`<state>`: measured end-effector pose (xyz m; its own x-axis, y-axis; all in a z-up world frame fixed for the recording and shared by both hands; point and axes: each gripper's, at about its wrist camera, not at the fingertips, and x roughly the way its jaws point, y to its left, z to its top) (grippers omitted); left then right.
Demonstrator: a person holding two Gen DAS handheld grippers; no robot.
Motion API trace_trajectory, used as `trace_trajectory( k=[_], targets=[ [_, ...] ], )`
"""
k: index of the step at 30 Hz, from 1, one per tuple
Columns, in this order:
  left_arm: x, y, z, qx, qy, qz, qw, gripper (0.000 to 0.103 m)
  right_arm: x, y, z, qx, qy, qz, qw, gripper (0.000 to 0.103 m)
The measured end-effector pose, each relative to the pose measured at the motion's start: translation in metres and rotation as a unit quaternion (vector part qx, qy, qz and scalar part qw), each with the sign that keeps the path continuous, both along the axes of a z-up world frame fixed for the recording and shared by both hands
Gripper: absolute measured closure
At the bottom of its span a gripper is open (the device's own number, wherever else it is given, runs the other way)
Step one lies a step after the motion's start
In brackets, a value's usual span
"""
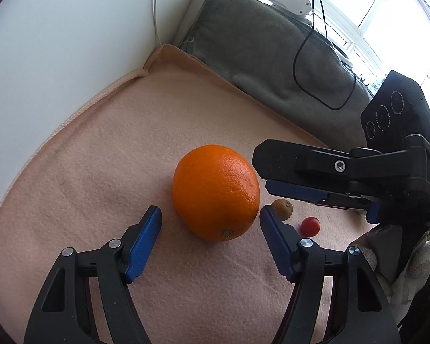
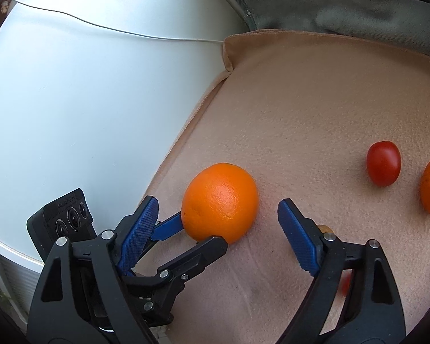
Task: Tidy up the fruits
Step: 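Close the right gripper on the large orange while the left gripper clamps its other side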
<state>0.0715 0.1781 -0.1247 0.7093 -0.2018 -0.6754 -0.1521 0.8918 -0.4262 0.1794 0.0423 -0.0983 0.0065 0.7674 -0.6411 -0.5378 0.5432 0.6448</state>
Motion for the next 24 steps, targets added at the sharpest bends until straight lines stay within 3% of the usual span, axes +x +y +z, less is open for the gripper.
trace_trajectory(
  k=[7, 11, 24],
  targets=[
    [0.003, 0.000, -0.002, -0.002, 0.004, -0.003, 1.0000, 0.035, -0.002, 0.016, -0.007, -0.006, 0.001, 0.008, 1.000, 0.024],
    [0.003, -0.003, -0.002, -0.002, 0.001, -0.011, 0.9999, 0.044, -0.004, 0.024, -0.016, -0.011, 0.008, 0.013, 1.000, 0.038],
    [0.001, -0.016, 0.007, 0.023, -0.006, -0.007, 0.9997, 0.044, -0.017, 0.017, -0.016, -0.001, 0.004, 0.005, 1.000, 0.039]
  ],
)
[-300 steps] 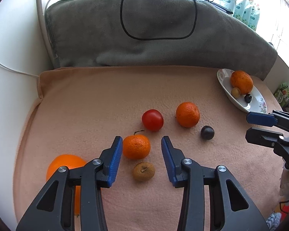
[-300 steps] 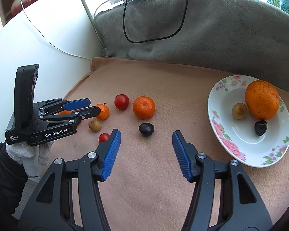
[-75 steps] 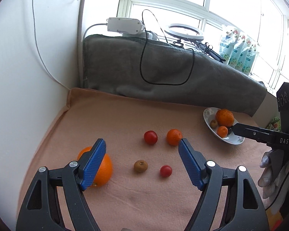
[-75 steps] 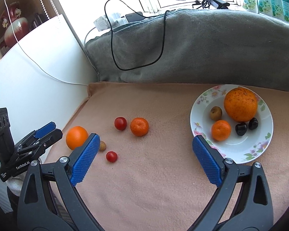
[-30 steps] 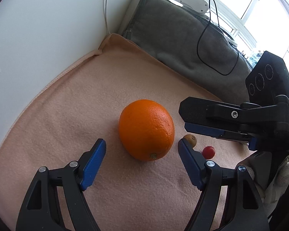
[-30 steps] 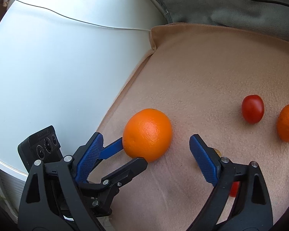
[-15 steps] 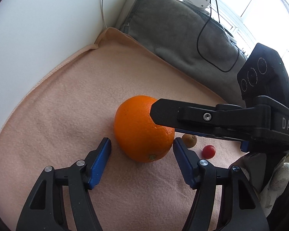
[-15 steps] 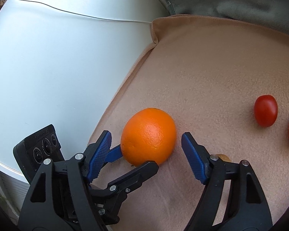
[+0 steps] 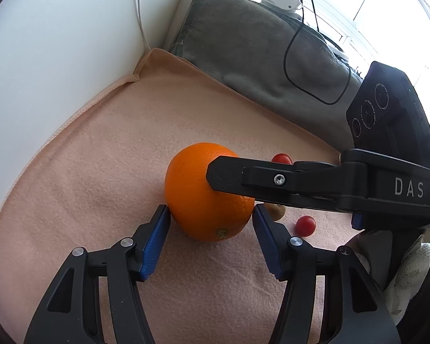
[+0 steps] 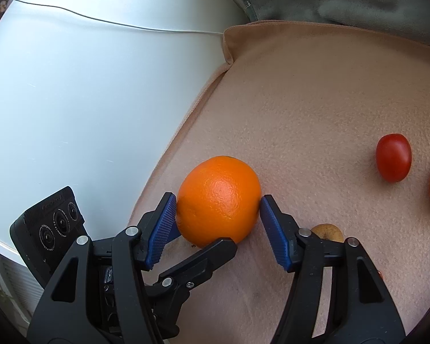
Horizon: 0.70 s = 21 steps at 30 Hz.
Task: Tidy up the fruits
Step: 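Close the right gripper on the large orange while the left gripper clamps its other side, then lift the large orange with both grippers and carry it over the plate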
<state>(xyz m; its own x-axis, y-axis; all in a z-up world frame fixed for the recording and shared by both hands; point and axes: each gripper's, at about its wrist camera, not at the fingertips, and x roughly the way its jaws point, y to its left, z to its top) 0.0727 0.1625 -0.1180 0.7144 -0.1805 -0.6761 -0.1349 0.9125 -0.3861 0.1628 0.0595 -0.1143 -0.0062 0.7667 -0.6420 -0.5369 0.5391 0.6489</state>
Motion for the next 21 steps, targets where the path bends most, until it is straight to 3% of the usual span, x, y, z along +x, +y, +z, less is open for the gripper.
trace_trajectory(
  k=[10, 21],
  targets=[
    [0.003, -0.023, 0.020, 0.018, -0.022, -0.020, 0.9994, 0.044, -0.013, -0.027, 0.019, 0.015, -0.024, -0.019, 0.999, 0.039],
    [0.013, -0.070, 0.040, 0.026, -0.046, -0.062, 0.9966, 0.044, -0.026, -0.086, 0.046, 0.024, -0.054, -0.060, 0.996, 0.039]
  ],
)
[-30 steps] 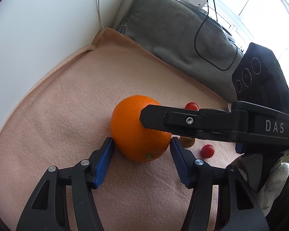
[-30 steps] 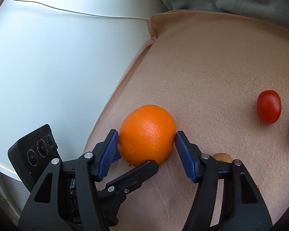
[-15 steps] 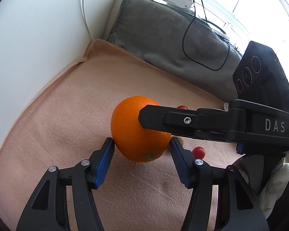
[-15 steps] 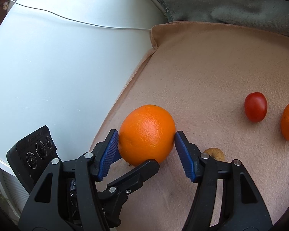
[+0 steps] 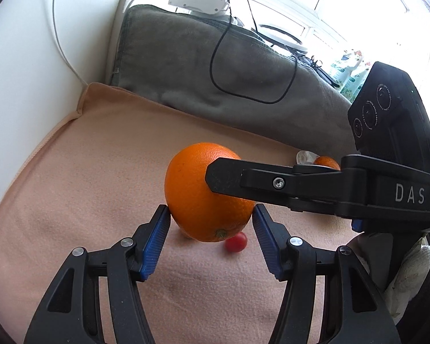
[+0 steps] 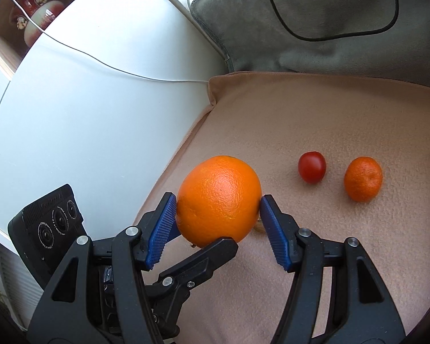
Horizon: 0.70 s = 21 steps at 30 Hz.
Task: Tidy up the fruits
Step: 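Lift the large orange with both grippers and carry it over the plate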
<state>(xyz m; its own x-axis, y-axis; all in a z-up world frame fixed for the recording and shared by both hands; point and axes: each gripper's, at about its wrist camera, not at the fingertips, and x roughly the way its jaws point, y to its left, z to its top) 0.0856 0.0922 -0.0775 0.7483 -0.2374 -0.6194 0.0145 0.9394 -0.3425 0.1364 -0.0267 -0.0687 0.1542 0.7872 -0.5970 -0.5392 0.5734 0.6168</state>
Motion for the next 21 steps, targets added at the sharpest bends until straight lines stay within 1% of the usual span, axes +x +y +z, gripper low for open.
trace_trajectory(
  k=[10, 21],
  targets=[
    [0.017, -0.049, 0.014, 0.006, -0.015, -0.046, 0.9988, 0.044, 0.003, -0.070, 0.020, 0.007, -0.018, -0.048, 0.999, 0.039],
    [0.031, -0.103, 0.020, 0.010, -0.021, -0.103, 0.9945, 0.044, 0.017, -0.132, 0.024, 0.007, -0.025, -0.101, 0.994, 0.039]
  ],
)
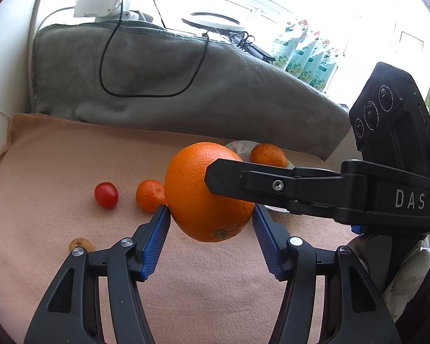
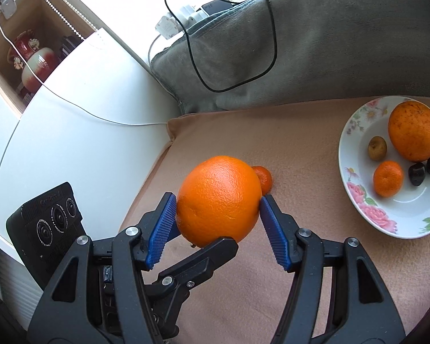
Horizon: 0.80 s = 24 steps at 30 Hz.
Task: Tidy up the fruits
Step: 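Lift the large orange with both grippers and carry it over the plate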
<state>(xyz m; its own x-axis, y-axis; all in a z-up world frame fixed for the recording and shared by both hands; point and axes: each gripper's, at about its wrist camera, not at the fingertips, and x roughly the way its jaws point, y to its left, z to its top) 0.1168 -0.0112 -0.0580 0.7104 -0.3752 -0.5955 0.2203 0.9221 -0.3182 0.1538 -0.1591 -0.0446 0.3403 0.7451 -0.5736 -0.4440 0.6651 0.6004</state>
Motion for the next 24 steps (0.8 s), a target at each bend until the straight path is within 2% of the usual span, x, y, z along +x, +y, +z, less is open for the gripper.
trace_trajectory(
  k=[13, 24],
  targets=[
    [0.020, -0.067, -0.003, 0.009, 0.005, -0.072, 0.9974, 0.044, 0.013, -0.075, -0.005, -0.002, 0.005, -0.064, 0.998, 0.039],
    [0.042, -0.119, -0.006, 0.017, 0.007, -0.113, 0.9934, 0.044, 0.026, -0.129, -0.013, -0.003, 0.010, -0.107, 0.994, 0.039]
  ],
)
